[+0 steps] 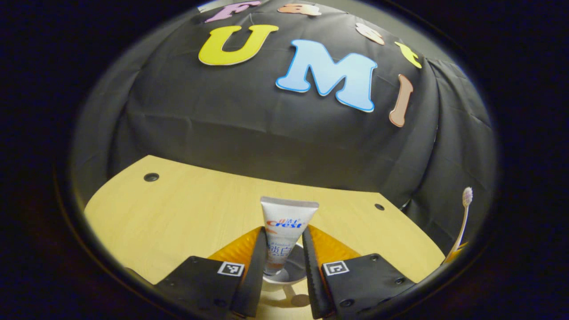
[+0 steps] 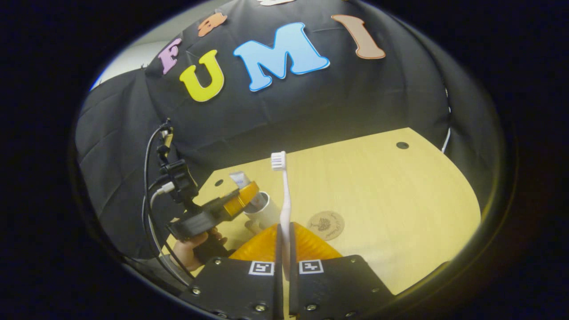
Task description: Put the toothbrush and toothpaste on the desktop into the cup, then pick up the cup and place it on the coaster on the desktop.
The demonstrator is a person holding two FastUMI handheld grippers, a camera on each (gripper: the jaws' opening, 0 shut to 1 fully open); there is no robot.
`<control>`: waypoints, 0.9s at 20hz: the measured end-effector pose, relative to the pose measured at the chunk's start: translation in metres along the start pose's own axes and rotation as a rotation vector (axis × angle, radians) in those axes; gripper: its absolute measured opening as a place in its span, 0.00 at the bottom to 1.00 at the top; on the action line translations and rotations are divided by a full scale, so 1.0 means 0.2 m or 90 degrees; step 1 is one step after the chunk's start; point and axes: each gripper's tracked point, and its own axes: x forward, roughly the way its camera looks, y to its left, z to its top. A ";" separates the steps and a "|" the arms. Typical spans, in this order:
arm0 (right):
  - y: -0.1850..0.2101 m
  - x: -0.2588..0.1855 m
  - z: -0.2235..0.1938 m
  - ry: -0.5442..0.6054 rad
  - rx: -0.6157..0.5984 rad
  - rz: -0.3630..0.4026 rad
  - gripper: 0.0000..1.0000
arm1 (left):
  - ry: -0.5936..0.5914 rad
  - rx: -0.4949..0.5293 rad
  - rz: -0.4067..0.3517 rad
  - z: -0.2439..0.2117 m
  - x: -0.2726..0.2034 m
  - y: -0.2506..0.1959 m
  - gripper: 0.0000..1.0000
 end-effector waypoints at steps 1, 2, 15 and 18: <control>0.01 0.01 0.01 -0.001 -0.005 0.002 0.06 | 0.001 -0.001 -0.001 0.00 -0.02 0.00 0.46; 0.01 0.02 0.02 -0.003 -0.009 0.005 0.06 | -0.002 0.001 0.001 0.01 -0.02 0.00 0.51; 0.23 0.26 0.27 -0.068 -0.053 0.081 0.06 | 0.037 -0.005 0.006 -0.07 -0.22 0.07 0.88; 0.33 0.35 0.31 -0.080 -0.074 0.118 0.06 | 0.056 -0.001 0.005 -0.11 -0.32 0.08 0.88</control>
